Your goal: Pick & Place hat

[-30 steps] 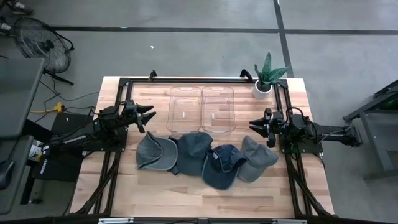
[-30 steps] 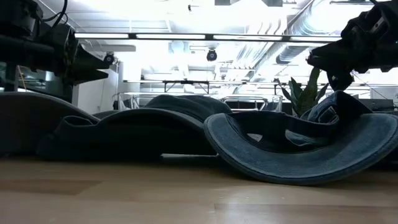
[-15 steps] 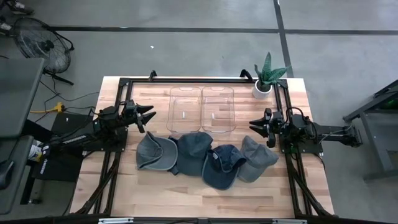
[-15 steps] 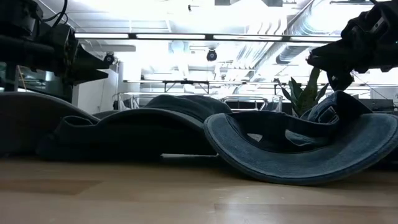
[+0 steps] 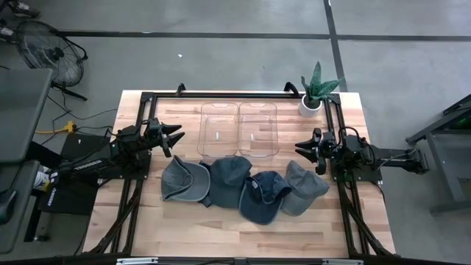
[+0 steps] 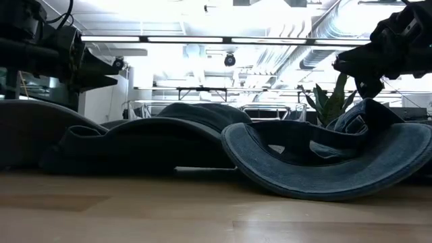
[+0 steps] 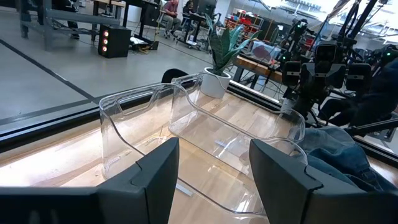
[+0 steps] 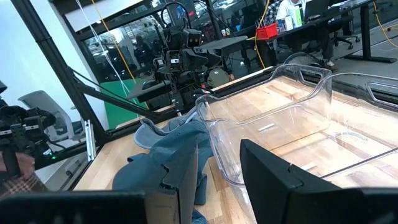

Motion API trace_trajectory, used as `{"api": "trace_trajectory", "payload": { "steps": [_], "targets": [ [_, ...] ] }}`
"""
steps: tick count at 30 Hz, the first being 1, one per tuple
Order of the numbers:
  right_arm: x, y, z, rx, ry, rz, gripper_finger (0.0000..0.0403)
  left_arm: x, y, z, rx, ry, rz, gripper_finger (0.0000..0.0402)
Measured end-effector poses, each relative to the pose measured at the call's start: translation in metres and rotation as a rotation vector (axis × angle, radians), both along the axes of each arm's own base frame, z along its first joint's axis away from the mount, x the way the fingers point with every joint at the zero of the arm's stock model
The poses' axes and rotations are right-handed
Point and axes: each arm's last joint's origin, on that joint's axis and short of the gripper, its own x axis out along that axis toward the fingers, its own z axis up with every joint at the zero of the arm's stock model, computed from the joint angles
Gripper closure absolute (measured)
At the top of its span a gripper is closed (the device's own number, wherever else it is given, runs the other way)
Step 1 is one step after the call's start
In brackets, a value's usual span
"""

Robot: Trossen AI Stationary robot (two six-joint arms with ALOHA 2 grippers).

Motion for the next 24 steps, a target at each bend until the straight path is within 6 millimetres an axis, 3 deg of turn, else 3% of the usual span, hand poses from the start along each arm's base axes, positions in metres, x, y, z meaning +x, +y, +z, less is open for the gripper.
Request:
{"api": "trace_trajectory", "payload": {
  "steps": [24],
  "targets": [
    [0.0000, 0.0000, 0.0000, 0.000, 0.000, 0.000, 0.0286, -0.0001, 0.0011, 0.0022, -0.013, -0.043, 0.040, 0.0208]
  ]
}}
